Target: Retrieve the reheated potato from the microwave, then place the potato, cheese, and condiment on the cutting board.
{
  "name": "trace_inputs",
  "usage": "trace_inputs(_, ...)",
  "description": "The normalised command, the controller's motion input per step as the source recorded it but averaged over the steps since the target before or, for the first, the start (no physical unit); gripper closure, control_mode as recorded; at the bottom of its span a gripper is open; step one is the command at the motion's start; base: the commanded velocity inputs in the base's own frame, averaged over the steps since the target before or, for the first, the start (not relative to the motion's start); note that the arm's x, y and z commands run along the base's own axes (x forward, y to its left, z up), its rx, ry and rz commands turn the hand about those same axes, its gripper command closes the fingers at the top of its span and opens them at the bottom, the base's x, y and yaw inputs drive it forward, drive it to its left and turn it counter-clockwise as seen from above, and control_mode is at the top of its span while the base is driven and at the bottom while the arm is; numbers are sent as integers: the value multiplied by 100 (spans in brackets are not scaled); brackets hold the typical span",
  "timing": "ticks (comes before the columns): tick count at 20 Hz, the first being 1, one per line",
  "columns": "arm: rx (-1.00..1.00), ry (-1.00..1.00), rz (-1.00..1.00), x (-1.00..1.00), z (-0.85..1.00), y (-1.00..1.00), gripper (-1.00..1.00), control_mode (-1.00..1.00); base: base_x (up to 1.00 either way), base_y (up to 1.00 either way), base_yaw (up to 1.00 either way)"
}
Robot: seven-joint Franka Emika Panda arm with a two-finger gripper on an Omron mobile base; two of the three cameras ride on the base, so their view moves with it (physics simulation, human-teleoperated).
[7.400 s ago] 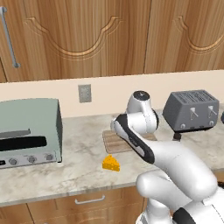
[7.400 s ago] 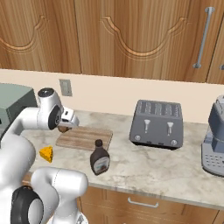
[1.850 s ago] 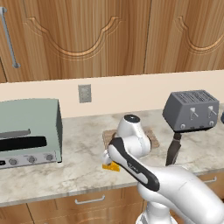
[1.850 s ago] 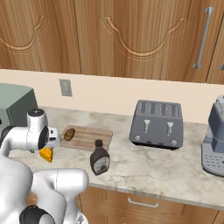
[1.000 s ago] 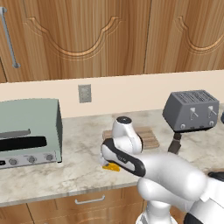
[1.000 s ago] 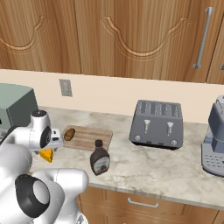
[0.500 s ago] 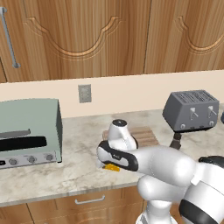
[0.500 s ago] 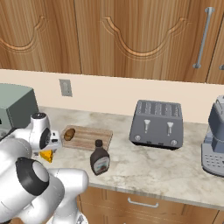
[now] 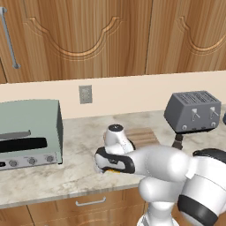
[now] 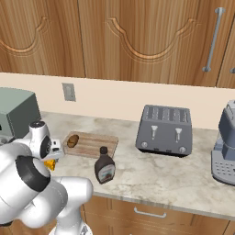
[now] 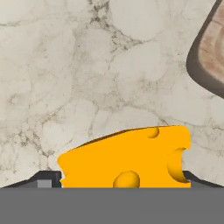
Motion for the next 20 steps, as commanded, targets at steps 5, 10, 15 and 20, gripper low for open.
trace_inputs(5,0,0,0,0,7,-5,100,-100,0,0,0)
trace_inputs(10,0,0,0,0,27,-17,100,-100,0,0,0)
trace_inputs(15,0,0,-4,0,34,-28,100,-100,0,0,0)
trace_inputs(20,0,0,-9,0,38,-26,100,-100,0,0,0)
